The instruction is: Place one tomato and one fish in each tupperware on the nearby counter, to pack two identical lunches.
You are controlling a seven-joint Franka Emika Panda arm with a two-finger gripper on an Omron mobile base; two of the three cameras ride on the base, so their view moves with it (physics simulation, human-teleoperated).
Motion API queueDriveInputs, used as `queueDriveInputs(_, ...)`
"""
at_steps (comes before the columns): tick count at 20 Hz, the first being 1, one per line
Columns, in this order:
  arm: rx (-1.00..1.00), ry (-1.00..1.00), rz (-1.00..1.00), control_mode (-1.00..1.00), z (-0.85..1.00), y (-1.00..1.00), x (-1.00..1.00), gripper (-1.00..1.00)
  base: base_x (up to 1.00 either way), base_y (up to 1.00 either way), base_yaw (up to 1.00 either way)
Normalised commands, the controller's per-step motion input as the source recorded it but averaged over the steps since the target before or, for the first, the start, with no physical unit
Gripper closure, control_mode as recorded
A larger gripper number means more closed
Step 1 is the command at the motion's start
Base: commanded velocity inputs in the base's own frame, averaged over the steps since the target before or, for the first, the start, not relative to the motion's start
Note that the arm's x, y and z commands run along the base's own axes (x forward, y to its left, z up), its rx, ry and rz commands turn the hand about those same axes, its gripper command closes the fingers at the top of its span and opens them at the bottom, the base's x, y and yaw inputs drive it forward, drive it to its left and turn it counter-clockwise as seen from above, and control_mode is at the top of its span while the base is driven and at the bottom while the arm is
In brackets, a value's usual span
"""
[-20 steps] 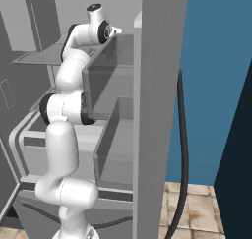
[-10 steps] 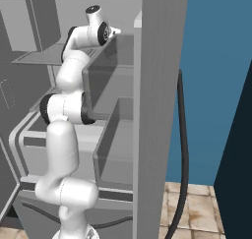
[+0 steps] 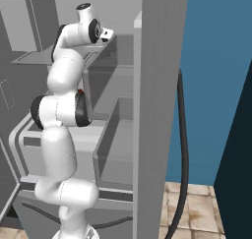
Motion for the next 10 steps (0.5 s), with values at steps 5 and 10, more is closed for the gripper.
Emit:
queueDriveInputs(5, 0.00, 0.00, 0.00, -1.00, -0.70, 0.25, -1.00, 1.00, 0.00, 0.00, 0.00)
queueDriveInputs(10, 0.00, -0.01, 0.00, -1.00, -0.42, 0.00, -1.00, 1.00, 0.00, 0.00, 0.00)
